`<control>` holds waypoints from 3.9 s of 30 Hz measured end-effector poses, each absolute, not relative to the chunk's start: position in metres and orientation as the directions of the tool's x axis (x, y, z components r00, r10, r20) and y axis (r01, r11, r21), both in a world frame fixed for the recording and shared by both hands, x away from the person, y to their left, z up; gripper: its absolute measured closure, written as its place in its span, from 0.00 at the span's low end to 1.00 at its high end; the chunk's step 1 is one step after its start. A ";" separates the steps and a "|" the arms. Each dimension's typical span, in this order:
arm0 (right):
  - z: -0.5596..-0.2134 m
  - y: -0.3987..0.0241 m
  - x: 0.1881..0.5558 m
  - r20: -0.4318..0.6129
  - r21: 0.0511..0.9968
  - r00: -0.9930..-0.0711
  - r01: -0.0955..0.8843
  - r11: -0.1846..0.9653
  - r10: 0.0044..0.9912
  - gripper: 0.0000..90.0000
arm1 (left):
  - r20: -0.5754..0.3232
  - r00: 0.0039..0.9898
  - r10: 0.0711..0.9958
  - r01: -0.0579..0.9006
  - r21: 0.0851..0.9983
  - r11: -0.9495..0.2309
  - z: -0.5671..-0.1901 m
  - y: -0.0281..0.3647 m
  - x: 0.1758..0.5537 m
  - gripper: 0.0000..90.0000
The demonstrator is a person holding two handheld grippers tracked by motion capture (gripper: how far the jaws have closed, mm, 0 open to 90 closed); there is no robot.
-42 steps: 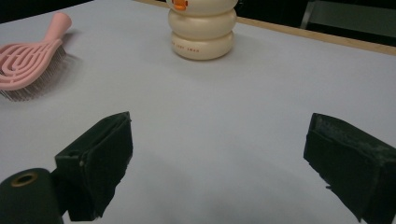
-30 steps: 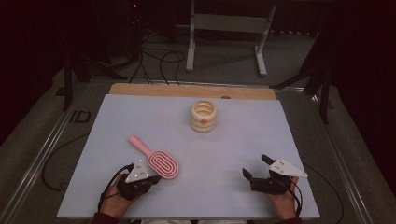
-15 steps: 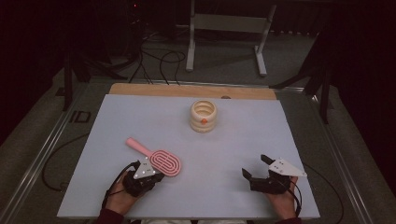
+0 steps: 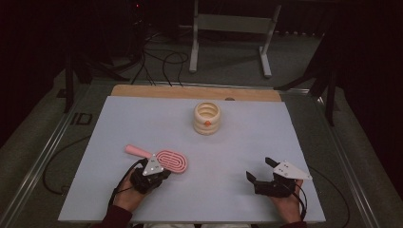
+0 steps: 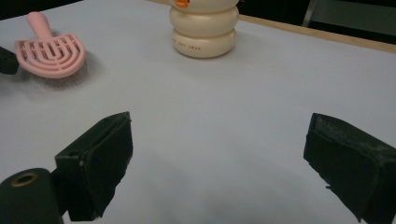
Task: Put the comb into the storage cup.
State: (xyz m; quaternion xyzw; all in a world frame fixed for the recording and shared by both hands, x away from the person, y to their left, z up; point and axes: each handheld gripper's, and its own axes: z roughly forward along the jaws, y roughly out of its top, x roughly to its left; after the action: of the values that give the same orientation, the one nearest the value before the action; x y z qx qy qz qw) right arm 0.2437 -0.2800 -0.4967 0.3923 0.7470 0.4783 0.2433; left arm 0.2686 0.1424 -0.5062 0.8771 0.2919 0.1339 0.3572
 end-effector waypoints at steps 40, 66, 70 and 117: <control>-0.497 -0.280 0.245 0.011 0.901 -0.574 0.360 0.240 0.819 0.09 | -0.016 0.709 0.705 0.544 0.648 -0.533 -0.499 0.111 0.336 1.00; -0.497 -0.281 0.245 0.014 0.904 -0.573 0.358 0.234 0.819 0.09 | -0.024 0.696 0.717 0.428 0.816 -0.388 -0.459 0.136 0.313 0.82; -0.497 -0.282 0.244 0.018 0.908 -0.574 0.351 0.227 0.819 0.09 | -0.020 0.676 0.737 0.379 0.867 -0.324 -0.448 0.159 0.298 0.71; -0.487 -0.290 0.236 -0.009 0.947 -0.587 0.255 0.196 0.809 0.09 | 0.020 0.462 0.887 0.366 0.907 -0.210 -0.467 0.264 0.224 0.00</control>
State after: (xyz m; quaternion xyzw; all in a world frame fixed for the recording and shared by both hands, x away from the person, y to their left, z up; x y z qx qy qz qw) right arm 0.2360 -0.2896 -0.4865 0.3667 0.7253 0.5174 0.2679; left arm 0.2241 0.2643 -0.4669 0.7235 0.4329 0.2860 0.4554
